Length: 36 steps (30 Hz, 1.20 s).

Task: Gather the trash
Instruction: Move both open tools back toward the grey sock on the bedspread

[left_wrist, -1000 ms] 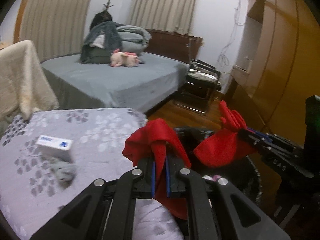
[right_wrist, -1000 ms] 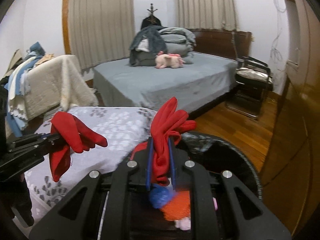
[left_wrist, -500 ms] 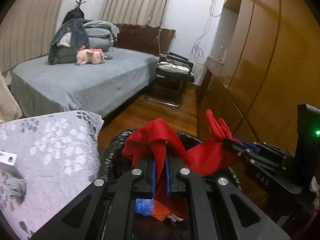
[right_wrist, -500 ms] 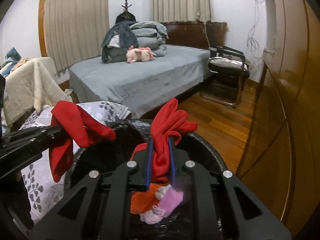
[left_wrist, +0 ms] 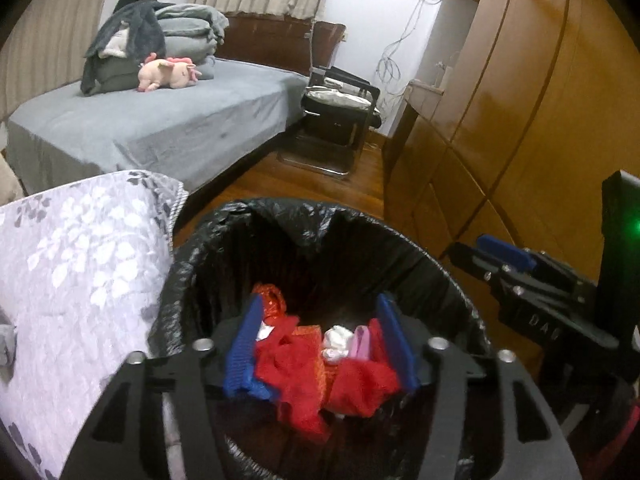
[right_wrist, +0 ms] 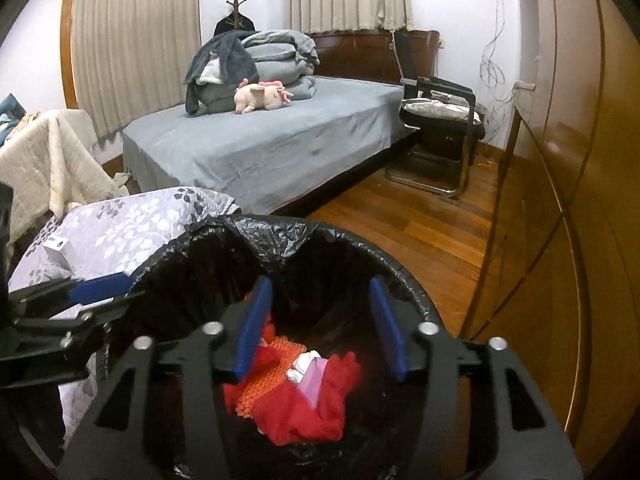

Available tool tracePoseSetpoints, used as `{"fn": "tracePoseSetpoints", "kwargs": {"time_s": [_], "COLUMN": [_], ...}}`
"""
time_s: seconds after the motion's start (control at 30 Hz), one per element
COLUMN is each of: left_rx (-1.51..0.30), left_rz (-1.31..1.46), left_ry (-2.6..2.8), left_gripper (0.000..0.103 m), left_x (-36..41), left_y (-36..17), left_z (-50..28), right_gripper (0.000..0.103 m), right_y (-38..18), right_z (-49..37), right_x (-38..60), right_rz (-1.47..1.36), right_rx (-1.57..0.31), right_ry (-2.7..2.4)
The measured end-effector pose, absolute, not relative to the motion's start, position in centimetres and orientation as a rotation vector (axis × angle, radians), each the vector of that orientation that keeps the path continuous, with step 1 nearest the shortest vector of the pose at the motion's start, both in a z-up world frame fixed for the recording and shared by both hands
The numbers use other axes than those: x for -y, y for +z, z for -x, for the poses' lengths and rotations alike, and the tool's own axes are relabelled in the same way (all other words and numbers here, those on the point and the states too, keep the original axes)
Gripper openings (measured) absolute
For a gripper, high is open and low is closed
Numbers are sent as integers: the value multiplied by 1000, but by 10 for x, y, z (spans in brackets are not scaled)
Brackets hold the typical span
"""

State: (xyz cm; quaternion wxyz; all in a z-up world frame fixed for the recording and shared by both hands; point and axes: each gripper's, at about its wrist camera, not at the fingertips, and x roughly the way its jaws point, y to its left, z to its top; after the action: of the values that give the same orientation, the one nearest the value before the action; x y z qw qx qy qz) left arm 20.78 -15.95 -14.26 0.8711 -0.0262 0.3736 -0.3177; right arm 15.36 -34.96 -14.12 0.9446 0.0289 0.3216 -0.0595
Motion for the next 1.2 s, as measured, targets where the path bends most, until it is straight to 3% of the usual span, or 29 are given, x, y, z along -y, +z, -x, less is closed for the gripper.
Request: {"fn": "tracePoseSetpoints", "kwargs": {"time_s": [0.1, 0.17, 0.37, 0.87, 1.2], "left_rx": [-763, -741, -693, -656, -651], "left_rz": [53, 57, 40, 129, 151], "left_ry": [-631, -593, -465, -103, 48], "left_gripper": [70, 79, 90, 92, 92], "left_x": [145, 130, 76, -88, -161], "left_y": [-139, -135, -123, -116, -133], "left_z": [-202, -196, -183, -170, -172], "right_gripper": [85, 93, 96, 96, 96], "right_y": [-136, -131, -120, -113, -139], "right_z": [-152, -150, -156, -200, -230], "right_x": [345, 339, 311, 172, 82], "right_rz": [-60, -69, -61, -21, 6], "right_rx": [-629, -611, -588, -592, -636], "right_ry": [-126, -116, -57, 209, 316]}}
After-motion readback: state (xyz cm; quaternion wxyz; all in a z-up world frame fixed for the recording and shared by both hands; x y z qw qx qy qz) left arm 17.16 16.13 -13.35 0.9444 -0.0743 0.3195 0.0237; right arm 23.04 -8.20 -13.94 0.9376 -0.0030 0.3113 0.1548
